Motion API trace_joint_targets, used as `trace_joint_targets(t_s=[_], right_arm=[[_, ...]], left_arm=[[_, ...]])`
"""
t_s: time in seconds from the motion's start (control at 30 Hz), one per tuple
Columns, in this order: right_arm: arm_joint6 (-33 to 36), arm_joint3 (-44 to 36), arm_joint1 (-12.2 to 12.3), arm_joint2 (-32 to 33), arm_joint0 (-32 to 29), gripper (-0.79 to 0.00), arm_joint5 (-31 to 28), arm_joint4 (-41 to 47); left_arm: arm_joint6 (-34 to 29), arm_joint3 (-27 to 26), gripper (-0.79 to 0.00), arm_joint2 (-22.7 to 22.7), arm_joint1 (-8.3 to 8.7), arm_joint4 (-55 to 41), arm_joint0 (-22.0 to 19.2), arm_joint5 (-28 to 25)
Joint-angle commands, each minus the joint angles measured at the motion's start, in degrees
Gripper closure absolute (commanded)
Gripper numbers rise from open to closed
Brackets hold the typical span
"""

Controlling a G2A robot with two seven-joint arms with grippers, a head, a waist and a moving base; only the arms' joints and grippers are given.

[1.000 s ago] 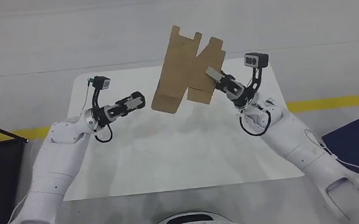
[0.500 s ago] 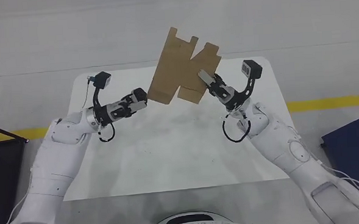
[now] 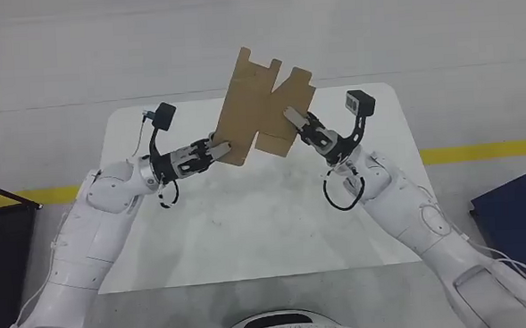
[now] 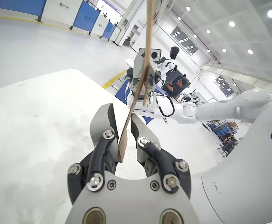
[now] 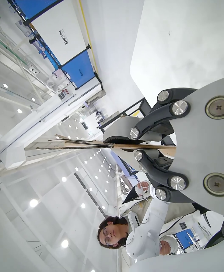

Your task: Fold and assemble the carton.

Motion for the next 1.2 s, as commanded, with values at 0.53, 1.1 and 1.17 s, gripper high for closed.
trace_joint_targets(t_s=[0.53, 1.1, 1.17], right_arm=[[2.0, -0.2, -1.0, 0.8, -0.5, 0.000, 0.0, 1.5], [1.2, 1.0, -2.6, 1.8, -0.5, 0.000, 0.0, -2.3], [0.9, 1.7, -2.7, 2.2, -0.3, 0.000, 0.0, -3.9]], left_arm=[[-6.6, 2.5, -0.209, -1.2, 1.77, -7.2, 0.6, -1.9], [-6.1, 3.3, -0.197, 0.4, 2.55, -8.8, -0.5, -2.3], [-6.1, 3.4, -0.206, 0.4, 2.67, -9.1, -0.6, -2.4]])
